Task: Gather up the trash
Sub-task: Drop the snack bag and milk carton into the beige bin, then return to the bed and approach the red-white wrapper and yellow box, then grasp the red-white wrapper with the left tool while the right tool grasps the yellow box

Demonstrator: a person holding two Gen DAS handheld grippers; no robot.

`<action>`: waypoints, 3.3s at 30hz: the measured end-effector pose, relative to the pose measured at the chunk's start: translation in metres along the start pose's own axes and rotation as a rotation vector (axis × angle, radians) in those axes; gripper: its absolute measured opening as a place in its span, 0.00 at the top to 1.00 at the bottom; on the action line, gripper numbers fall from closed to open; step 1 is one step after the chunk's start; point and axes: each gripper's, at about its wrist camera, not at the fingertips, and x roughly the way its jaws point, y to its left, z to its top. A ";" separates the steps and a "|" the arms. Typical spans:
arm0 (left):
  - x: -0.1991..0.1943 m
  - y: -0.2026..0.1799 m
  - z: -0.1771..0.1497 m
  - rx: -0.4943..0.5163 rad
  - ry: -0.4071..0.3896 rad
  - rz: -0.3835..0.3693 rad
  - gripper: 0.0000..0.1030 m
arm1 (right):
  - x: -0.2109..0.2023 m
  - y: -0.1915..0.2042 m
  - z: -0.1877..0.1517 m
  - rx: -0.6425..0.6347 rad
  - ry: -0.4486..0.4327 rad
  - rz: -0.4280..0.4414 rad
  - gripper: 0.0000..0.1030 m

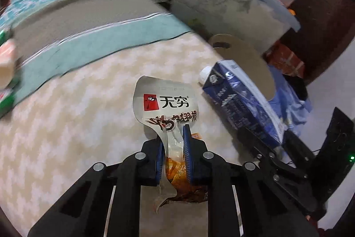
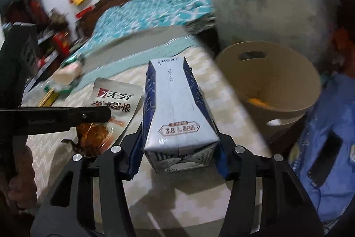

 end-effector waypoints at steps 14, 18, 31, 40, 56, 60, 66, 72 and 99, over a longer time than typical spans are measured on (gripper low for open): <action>0.092 -0.105 0.095 0.188 -0.002 -0.001 0.19 | -0.006 -0.107 0.046 0.247 -0.095 -0.210 0.34; 0.091 -0.089 0.089 0.150 0.001 -0.003 0.19 | -0.022 -0.107 0.040 0.286 -0.162 -0.214 0.28; -0.016 0.053 -0.029 0.048 -0.076 0.217 0.18 | 0.009 0.011 0.032 0.110 -0.028 0.109 0.28; -0.133 0.183 -0.124 -0.242 -0.201 0.457 0.18 | 0.043 0.139 0.022 -0.069 0.108 0.303 0.28; -0.222 0.305 -0.190 -0.613 -0.368 0.459 0.14 | 0.075 0.318 -0.047 -0.387 0.280 0.354 0.21; -0.222 0.302 -0.189 -0.601 -0.363 0.446 0.10 | 0.074 0.325 -0.050 -0.408 0.273 0.310 0.20; -0.218 0.308 -0.186 -0.615 -0.387 0.397 0.09 | 0.079 0.333 -0.046 -0.368 0.276 0.297 0.17; -0.230 0.327 -0.178 -0.676 -0.411 0.334 0.09 | 0.100 0.370 -0.028 -0.347 0.270 0.313 0.11; -0.184 0.217 -0.195 -0.383 -0.318 0.344 0.27 | 0.025 0.305 -0.088 -0.459 0.205 0.284 0.25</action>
